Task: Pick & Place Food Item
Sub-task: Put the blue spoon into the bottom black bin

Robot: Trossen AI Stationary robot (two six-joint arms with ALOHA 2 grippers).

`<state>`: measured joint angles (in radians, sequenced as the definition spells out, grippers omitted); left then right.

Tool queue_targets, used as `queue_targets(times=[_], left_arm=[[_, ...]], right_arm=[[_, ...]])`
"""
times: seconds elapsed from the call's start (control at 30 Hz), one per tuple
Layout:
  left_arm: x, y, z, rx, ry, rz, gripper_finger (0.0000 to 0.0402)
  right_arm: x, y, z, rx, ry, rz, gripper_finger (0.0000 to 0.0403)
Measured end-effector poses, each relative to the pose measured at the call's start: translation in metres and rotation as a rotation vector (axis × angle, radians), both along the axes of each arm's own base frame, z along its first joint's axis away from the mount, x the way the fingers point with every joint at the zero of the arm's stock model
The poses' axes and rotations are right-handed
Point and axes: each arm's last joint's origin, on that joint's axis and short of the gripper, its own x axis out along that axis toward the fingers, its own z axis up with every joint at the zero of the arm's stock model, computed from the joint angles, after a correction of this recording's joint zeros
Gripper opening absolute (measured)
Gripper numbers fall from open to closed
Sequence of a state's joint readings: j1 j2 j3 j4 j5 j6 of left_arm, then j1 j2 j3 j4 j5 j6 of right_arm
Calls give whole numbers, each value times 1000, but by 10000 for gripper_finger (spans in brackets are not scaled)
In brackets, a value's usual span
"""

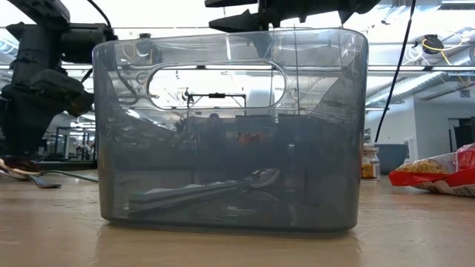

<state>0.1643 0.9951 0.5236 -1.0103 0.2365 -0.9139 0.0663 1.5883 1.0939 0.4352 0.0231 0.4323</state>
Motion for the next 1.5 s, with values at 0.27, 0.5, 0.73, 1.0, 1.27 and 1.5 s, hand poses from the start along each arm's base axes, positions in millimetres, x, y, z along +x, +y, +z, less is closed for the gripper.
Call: queue_targets(times=[0.27, 0.5, 0.73, 1.0, 1.27, 1.5], left_arm=[[1, 0, 0, 25, 3, 20, 186], [3, -2, 0, 46, -28, -64, 186], [17, -3, 3, 117, -184, -151, 186], [52, -8, 15, 221, -547, -280, 186], [83, -16, 8, 248, -608, -411, 186], [99, -30, 3, 205, -453, -634, 186]], right_arm=[[0, -5, 0, 1, -1, -16, 144], [0, -5, 0, -1, -1, -15, 143], [1, -10, 0, -6, -1, -28, 145], [1, -17, 0, -6, -1, -45, 142], [1, -19, 0, -3, 3, -51, 145], [1, -23, 0, -3, 4, -60, 142]])
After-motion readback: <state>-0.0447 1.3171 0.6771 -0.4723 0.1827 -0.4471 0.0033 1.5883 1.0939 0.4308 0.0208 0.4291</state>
